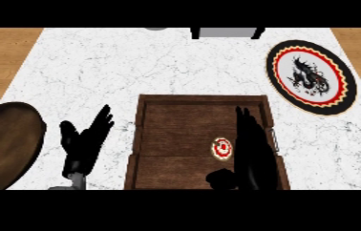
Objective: Pick the cupcake from the tray and place it in the plate
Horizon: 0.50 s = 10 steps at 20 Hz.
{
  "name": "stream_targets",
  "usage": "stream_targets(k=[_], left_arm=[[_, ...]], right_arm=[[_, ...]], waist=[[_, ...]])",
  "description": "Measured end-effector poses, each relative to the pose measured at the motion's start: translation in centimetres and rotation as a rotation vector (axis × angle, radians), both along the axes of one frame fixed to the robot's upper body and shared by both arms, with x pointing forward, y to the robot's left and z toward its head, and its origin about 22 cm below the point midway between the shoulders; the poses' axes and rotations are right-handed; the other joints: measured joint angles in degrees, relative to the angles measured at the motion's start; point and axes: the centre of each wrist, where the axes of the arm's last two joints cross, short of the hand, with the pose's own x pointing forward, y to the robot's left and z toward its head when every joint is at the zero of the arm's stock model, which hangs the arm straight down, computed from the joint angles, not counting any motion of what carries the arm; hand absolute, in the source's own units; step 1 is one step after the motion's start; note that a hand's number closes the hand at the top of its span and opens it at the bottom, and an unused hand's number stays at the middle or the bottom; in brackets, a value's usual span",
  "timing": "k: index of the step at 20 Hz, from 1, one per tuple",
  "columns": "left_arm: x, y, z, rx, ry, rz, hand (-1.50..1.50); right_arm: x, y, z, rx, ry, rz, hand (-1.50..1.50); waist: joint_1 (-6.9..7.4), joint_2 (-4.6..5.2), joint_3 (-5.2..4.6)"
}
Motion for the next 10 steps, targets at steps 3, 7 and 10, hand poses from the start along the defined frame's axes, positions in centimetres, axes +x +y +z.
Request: stream_targets(k=[3,7,10], left_arm=[[0.0,-0.1,0.0,0.002,0.002,0.000,0.00],[0.2,-0.2,-0.1,-0.002,0.003,-0.003,0.00],[-0.1,-0.3,-0.2,-0.008,0.002,-0.008,0.00]], right_arm=[[0.6,-0.2,-0.7,-0.006,0.022,-0.008,-1.50],[1.4,0.2,-2.1,-0.013,0.057,0.006,-1.50],[1.8,0.4,-2.7,-0.011,0.079,0.009,1.50]], waist=[[0.02,0.01,0.01],[0.05,0.01,0.01],[0.09,0.02,0.02]])
